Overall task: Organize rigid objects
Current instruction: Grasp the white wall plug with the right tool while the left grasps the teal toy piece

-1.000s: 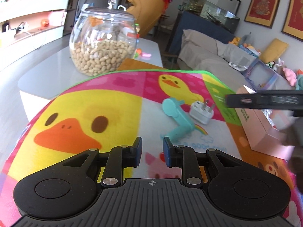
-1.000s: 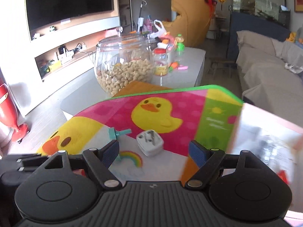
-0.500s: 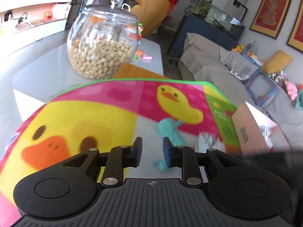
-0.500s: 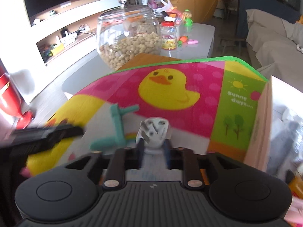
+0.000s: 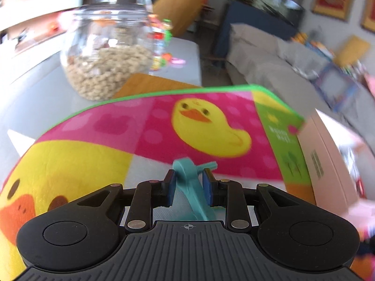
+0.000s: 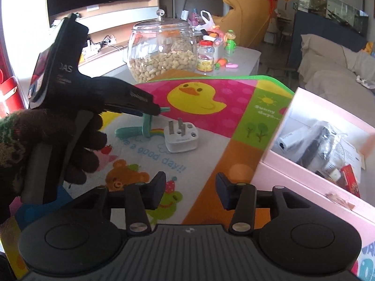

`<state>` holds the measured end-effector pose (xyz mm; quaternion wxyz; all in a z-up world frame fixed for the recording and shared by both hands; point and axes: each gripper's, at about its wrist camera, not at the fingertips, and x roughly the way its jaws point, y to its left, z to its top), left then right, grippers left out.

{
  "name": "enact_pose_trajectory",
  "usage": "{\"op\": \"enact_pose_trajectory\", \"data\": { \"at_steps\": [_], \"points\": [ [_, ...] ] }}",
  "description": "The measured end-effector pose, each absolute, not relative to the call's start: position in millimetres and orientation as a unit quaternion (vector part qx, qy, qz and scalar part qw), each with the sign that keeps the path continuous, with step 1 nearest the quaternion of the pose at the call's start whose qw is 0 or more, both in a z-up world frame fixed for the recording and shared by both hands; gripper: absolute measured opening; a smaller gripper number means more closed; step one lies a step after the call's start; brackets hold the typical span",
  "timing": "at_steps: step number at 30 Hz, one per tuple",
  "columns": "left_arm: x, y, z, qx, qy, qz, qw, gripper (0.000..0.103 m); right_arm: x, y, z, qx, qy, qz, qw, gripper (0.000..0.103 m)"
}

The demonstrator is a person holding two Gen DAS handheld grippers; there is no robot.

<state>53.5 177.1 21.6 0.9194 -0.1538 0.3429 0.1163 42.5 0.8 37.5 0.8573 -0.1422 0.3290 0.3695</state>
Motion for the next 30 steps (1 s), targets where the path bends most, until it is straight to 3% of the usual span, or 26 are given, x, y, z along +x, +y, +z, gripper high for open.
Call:
{"op": "enact_pose_trajectory", "data": {
  "at_steps": [12, 15, 17, 19, 30],
  "points": [
    [-21, 189, 23, -0.090, 0.377, 0.021, 0.922, 0.024, 84, 59, 27, -0.152, 0.343, 0.373, 0.848, 0.050],
    [-28, 186, 23, -0.069, 0.380, 0.008, 0.922, 0.025, 93, 73, 22, -0.152, 0.345, 0.368, 0.850, 0.056],
    [-28, 185, 22, -0.060, 0.380, 0.006, 0.923, 0.025, 101, 79, 19, -0.140, 0.357, 0.369, 0.846, 0.056],
    [-27, 185, 22, -0.062, 0.380, 0.004, 0.923, 0.025, 103, 81, 19, -0.138, 0.368, 0.368, 0.842, 0.050],
    [-20, 166, 22, -0.025, 0.384, -0.029, 0.923, 0.033, 34, 1, 26, -0.191, 0.336, 0.348, 0.854, 0.050]
  ]
}}
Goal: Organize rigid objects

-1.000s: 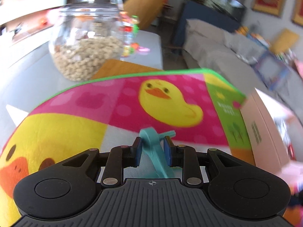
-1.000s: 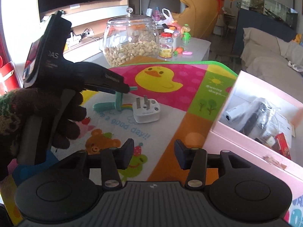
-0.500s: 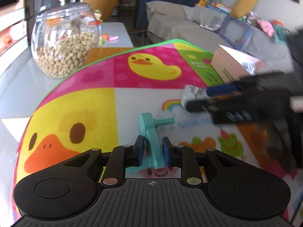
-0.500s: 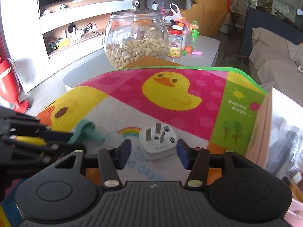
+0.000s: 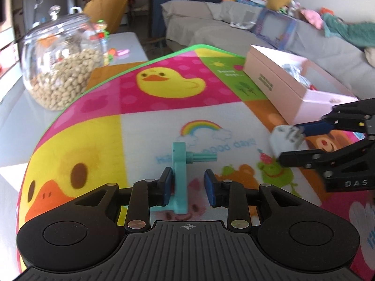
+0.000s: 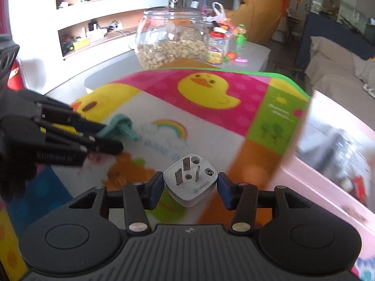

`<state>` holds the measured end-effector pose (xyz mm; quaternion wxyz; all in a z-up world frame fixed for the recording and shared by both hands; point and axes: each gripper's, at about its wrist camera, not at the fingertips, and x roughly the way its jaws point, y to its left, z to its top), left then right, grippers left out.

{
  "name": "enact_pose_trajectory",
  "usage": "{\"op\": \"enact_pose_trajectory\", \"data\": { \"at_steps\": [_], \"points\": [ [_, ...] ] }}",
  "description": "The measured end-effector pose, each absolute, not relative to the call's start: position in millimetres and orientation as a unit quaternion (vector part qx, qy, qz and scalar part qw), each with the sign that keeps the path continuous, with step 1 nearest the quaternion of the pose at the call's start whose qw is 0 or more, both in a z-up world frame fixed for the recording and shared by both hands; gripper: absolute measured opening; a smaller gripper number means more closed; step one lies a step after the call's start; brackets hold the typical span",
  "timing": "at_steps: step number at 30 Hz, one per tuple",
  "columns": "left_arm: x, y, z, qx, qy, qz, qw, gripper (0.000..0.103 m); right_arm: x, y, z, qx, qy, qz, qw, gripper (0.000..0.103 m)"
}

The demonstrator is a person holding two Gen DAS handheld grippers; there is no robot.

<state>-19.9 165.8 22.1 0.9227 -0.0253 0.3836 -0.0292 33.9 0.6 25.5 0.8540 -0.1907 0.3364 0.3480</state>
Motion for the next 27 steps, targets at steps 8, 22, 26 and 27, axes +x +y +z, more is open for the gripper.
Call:
{"op": "enact_pose_trajectory", "data": {
  "at_steps": [8, 22, 26, 27],
  "points": [
    [-12, 139, 22, 0.010, 0.404, -0.076, 0.912, 0.055, 36, -52, 11, -0.129, 0.357, 0.311, 0.871, 0.063],
    [-22, 130, 16, 0.021, 0.371, -0.073, 0.926, 0.058, 32, -57, 3, -0.105, 0.335, 0.314, 0.882, 0.073],
    [-15, 135, 19, 0.007, 0.386, -0.074, 0.920, 0.058, 31, -55, 2, -0.107, 0.335, 0.314, 0.882, 0.074],
    [-13, 136, 19, 0.004, 0.389, -0.074, 0.918, 0.056, 31, -55, 2, -0.107, 0.335, 0.314, 0.882, 0.074]
  ]
}}
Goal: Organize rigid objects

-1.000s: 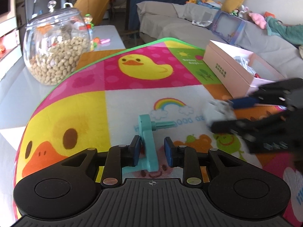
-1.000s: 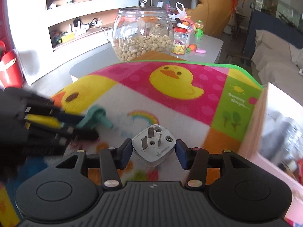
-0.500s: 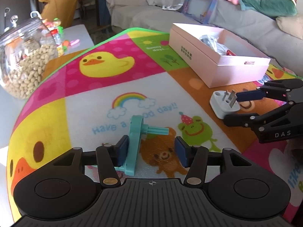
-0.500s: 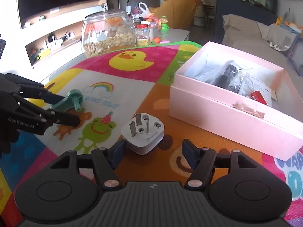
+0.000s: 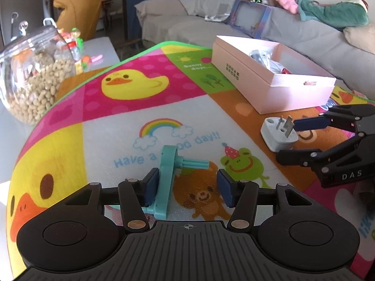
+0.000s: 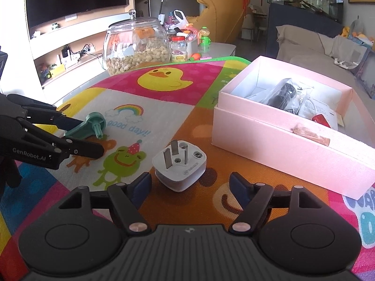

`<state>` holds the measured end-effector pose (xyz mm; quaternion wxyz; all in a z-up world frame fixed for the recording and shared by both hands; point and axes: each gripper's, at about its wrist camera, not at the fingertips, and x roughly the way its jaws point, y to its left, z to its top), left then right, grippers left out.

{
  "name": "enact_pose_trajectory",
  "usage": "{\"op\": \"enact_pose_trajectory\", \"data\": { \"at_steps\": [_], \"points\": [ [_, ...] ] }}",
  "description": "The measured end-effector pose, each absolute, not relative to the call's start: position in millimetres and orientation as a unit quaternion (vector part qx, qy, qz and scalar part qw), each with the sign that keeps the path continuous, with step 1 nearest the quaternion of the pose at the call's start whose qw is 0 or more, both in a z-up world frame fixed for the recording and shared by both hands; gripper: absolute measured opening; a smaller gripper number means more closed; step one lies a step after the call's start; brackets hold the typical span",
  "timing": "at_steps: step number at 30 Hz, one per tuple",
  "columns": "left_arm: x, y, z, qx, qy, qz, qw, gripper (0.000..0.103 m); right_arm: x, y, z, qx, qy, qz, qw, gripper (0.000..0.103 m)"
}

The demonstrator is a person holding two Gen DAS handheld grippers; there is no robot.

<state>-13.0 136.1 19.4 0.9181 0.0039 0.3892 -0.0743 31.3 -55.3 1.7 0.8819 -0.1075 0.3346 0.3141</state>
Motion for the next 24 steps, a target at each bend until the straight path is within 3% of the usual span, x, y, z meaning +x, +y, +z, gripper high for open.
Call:
{"op": "enact_pose_trajectory", "data": {
  "at_steps": [6, 19, 22, 24],
  "points": [
    [-1, 146, 22, -0.030, 0.394, -0.057, 0.917, 0.035, 30, -54, 1, -0.110, 0.334, 0.314, 0.882, 0.076],
    [-2, 140, 24, 0.004, 0.412, -0.091, 0.907, 0.038, 29, -52, 0, -0.115, 0.334, 0.315, 0.881, 0.080],
    [-2, 140, 26, 0.001, 0.425, -0.107, 0.899, 0.044, 29, -52, 0, -0.115, 0.334, 0.315, 0.881, 0.080],
    [0, 137, 26, -0.001, 0.430, -0.111, 0.896, 0.055, 29, -52, 0, -0.115, 0.334, 0.315, 0.881, 0.080]
  ]
}}
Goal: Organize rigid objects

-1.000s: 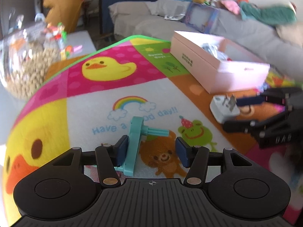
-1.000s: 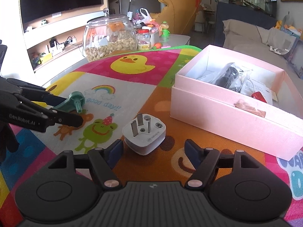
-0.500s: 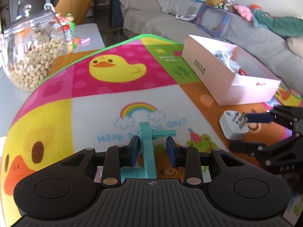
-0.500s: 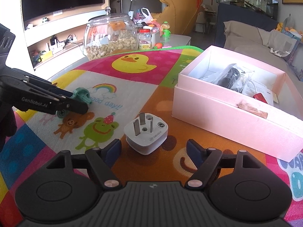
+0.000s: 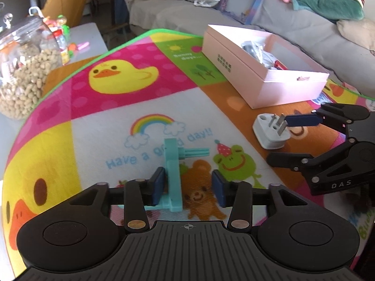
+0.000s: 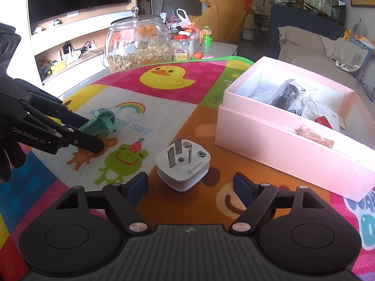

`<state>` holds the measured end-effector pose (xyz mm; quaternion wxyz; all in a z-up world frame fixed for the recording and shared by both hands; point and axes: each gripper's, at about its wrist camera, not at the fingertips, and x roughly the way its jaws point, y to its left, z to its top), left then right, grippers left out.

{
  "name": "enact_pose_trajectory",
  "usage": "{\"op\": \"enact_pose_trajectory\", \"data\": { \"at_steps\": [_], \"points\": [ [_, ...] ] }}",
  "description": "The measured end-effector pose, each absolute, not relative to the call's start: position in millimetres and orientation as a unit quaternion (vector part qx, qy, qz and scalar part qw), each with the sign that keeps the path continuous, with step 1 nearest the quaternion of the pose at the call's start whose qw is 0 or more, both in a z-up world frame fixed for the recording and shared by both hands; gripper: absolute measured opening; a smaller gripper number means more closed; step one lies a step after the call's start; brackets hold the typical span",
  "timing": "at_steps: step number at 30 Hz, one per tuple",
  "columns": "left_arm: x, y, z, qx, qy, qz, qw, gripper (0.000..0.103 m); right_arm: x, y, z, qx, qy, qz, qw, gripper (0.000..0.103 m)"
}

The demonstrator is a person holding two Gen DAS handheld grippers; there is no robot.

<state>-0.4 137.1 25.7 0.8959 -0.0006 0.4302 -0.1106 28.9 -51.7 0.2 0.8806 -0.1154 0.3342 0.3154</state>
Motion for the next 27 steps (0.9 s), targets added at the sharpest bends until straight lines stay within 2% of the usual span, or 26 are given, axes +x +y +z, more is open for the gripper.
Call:
{"op": "enact_pose_trajectory", "data": {
  "at_steps": [3, 5, 10, 13, 15, 27],
  "points": [
    [2, 129, 26, 0.004, 0.439, -0.114, 0.891, 0.070, 29, -52, 0, -0.115, 0.334, 0.315, 0.881, 0.081],
    [3, 122, 25, 0.024, 0.445, -0.120, 0.887, 0.075, 29, -52, 0, -0.115, 0.334, 0.315, 0.881, 0.081],
    [8, 115, 25, 0.040, 0.457, -0.114, 0.881, 0.077, 29, -52, 0, -0.114, 0.334, 0.316, 0.881, 0.081],
    [7, 111, 25, 0.050, 0.443, -0.094, 0.890, 0.068, 29, -52, 0, -0.114, 0.334, 0.316, 0.881, 0.081],
    [7, 109, 26, 0.052, 0.430, -0.084, 0.897, 0.049, 28, -52, 0, -0.114, 0.335, 0.316, 0.880, 0.081],
    [13, 110, 29, 0.028, 0.397, -0.073, 0.915, 0.049, 31, -50, 2, -0.112, 0.341, 0.312, 0.880, 0.081]
  ]
}}
